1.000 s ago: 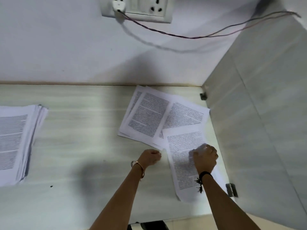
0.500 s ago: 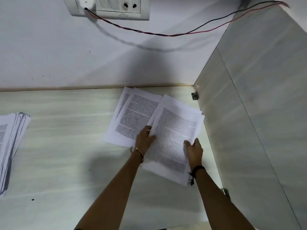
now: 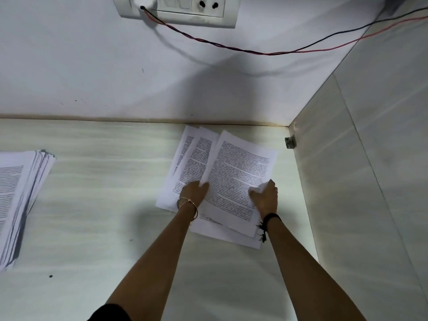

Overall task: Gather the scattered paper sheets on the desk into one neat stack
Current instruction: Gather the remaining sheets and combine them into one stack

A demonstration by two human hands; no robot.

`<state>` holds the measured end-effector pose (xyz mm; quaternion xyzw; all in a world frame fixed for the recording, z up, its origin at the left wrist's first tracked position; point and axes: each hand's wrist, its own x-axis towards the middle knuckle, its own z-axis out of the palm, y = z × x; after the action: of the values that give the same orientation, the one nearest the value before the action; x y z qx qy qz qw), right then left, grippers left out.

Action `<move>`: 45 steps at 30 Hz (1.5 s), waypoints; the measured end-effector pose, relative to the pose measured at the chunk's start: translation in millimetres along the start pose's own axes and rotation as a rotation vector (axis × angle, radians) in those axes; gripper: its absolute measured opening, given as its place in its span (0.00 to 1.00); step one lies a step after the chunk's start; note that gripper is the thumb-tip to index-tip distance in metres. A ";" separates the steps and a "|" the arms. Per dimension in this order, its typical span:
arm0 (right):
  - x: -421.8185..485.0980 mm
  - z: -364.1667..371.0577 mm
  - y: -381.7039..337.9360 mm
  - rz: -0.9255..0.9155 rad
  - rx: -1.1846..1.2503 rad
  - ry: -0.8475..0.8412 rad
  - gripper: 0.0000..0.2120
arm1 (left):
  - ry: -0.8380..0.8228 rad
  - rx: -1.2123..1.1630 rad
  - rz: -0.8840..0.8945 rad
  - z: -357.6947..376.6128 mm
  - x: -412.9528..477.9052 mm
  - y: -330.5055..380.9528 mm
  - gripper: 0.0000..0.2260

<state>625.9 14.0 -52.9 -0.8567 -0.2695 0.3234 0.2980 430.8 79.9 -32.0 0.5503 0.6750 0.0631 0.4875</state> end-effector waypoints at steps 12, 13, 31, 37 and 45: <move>-29.0 61.7 -27.6 -0.109 -0.050 0.024 0.30 | 0.189 -0.060 -0.042 -53.6 35.7 -31.3 0.33; -29.9 64.9 -28.3 -0.076 -0.034 0.080 0.29 | 0.147 -0.025 -0.048 -54.4 36.0 -31.7 0.31; -64.0 61.8 -22.8 -0.086 0.206 -0.128 0.23 | 0.306 -1.043 -0.079 -50.0 -12.4 -103.1 0.17; -90.3 83.1 -29.2 0.013 0.336 -0.458 0.23 | 0.239 -1.266 -0.198 -17.7 -61.3 -103.9 0.07; -70.6 49.1 -15.5 -0.082 0.280 -0.680 0.26 | 0.620 -1.203 -0.324 -84.1 -68.3 -191.0 0.17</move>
<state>541.0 -5.2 -44.6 -0.6397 -0.3407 0.6110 0.3183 233.9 -10.9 -67.1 0.0334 0.7045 0.5067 0.4958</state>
